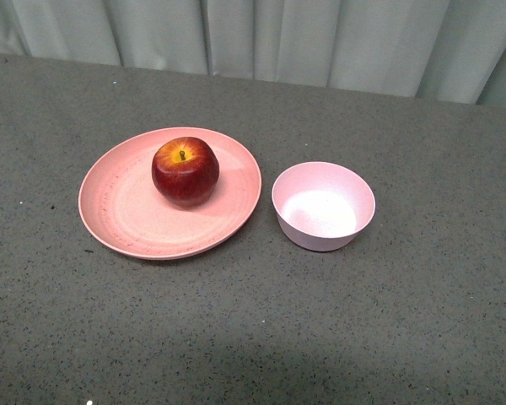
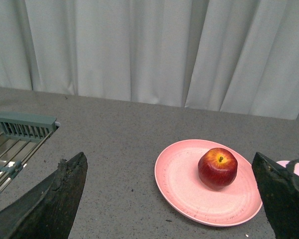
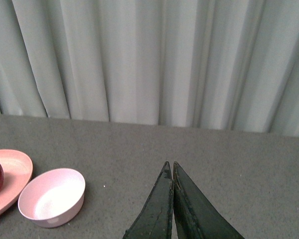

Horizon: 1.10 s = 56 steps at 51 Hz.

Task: Move apple from plate to bowl

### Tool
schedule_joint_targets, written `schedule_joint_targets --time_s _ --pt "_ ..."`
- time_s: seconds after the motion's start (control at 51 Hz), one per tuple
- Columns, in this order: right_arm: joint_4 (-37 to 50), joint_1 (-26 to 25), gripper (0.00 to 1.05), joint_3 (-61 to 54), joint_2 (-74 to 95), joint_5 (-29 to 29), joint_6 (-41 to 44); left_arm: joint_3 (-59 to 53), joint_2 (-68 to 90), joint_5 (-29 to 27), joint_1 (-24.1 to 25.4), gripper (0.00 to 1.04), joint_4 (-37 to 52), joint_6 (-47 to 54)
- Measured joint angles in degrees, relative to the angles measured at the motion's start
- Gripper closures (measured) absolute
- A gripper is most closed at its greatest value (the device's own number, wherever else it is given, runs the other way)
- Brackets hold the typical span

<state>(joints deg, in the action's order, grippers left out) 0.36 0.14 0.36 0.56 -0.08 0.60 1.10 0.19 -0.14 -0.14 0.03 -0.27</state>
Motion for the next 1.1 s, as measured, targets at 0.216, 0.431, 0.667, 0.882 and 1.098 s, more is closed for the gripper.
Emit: schedule_joint_targets --time_s 0.216,0.431,0.667,0.882,1.098 --pt "-0.26 0.0 0.88 0.0 -0.33 0.0 0.0 0.0 0.0 0.0 0.0 0.07 0.0 0.0" --pt "-0.26 0.0 0.47 0.0 -0.33 0.02 0.0 0.0 0.0 0.02 0.0 0.07 0.0 0.0" --pt "-0.26 0.0 0.08 0.0 -0.33 0.0 -0.04 1.4 3.13 -8.28 -2.54 0.07 -4.0 -2.05" --pt "-0.26 0.0 0.09 0.0 -0.35 0.0 -0.04 5.68 41.03 -14.08 -6.78 0.07 23.02 -5.68" --pt "-0.26 0.0 0.09 0.0 -0.35 0.02 -0.04 20.96 77.79 -8.7 -11.69 0.07 37.4 -7.28"
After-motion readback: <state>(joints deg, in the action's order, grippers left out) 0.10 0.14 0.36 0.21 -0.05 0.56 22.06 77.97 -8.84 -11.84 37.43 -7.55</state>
